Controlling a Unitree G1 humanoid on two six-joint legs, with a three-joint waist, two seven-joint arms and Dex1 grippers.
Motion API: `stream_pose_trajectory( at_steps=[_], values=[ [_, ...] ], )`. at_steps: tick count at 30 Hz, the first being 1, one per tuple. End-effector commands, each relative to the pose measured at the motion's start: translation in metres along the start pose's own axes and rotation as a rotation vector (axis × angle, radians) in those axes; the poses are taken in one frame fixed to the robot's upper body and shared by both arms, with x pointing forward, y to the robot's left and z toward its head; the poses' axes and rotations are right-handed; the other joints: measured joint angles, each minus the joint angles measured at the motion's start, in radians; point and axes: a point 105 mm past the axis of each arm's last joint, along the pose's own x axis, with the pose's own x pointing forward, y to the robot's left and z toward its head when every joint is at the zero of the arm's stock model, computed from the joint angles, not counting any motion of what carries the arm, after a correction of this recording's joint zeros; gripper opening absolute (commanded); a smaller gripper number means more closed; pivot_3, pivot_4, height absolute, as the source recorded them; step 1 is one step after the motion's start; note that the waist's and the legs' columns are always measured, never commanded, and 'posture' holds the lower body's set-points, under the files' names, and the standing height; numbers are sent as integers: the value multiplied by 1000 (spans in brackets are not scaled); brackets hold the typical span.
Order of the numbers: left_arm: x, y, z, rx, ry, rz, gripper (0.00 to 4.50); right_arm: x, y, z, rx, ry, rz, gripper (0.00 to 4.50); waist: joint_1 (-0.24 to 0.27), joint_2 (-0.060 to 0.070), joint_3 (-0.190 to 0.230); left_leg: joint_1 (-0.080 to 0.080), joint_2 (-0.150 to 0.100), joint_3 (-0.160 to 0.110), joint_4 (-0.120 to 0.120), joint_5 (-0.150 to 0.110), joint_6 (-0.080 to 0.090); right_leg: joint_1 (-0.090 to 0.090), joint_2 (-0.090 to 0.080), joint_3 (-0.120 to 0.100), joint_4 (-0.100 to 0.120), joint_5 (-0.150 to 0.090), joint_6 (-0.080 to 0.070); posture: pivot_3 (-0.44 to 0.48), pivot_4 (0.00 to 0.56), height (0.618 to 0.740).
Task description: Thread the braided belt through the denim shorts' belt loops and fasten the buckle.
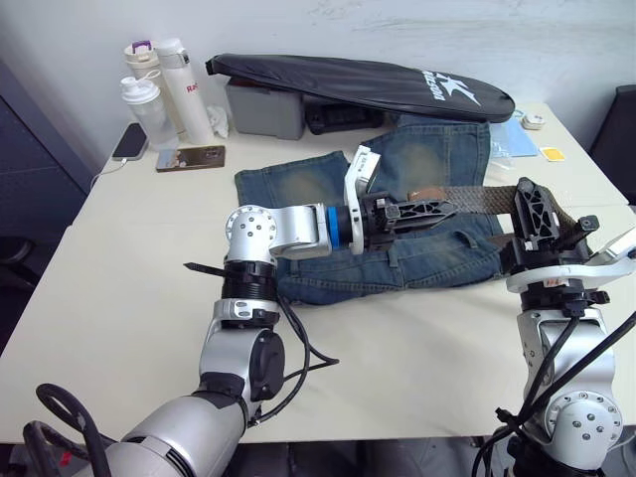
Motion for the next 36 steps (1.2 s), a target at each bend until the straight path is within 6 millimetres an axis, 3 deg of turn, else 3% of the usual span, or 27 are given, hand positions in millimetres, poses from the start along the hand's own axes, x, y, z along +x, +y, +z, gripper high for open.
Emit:
stream_pose_trajectory(
  at_steps=[1, 8, 12, 16, 24, 27, 32, 36],
  values=[
    [1, -10, 0, 47, 10, -27, 0, 1, 8, 0, -10, 1, 40, 26, 0, 0, 0, 0, 0, 0, 0, 0, 0, 0, 0, 0, 0, 0, 0, 0, 150, 740],
    [1, -13, -1, 50, 17, -44, 0, 2, 8, -1, -45, 25, 45, 26, 0, 0, 0, 0, 0, 0, 0, 0, 0, 0, 0, 0, 0, 0, 0, 0, 150, 740],
    [1, -14, -1, 48, 17, -49, 0, 2, 7, -6, 2, 48, 32, 1488, 0, -1, 0, 0, 0, 0, 0, 0, 0, 0, 0, 0, -1, 0, 0, 0, 150, 740],
    [2, -14, -1, 47, 19, -53, 0, 2, 5, -8, -32, 62, 22, 3490, 0, -1, 1, 0, 0, 0, -1, 0, 0, 0, 0, 0, -1, 0, 0, 0, 150, 740],
    [2, -13, -1, 49, 19, -43, 0, 8, 17, -23, -9, 82, 44, 3490, 0, -1, 1, 0, 1, 0, -1, 0, 0, 0, 0, 0, -1, 0, 0, 0, 150, 740],
    [1, -11, -2, 46, 20, -36, 0, 7, 16, -24, 0, 83, 34, 2733, 1, -1, 1, 0, 0, 0, -1, 0, 0, 0, 0, 0, -1, 0, 0, 0, 150, 740],
    [1, -11, -1, 48, 19, -33, 0, 8, 16, -21, 9, 60, 35, 278, 0, -1, 1, 0, 0, 0, -1, 0, 0, 0, 0, 0, -1, 0, 0, 0, 150, 740],
    [1, -11, -1, 49, 19, -32, 0, 7, 17, -16, 7, 45, 42, 124, 0, -1, 1, 0, 0, 0, -2, 0, 0, -1, 0, 0, -1, 0, 0, 0, 150, 740]
  ],
)
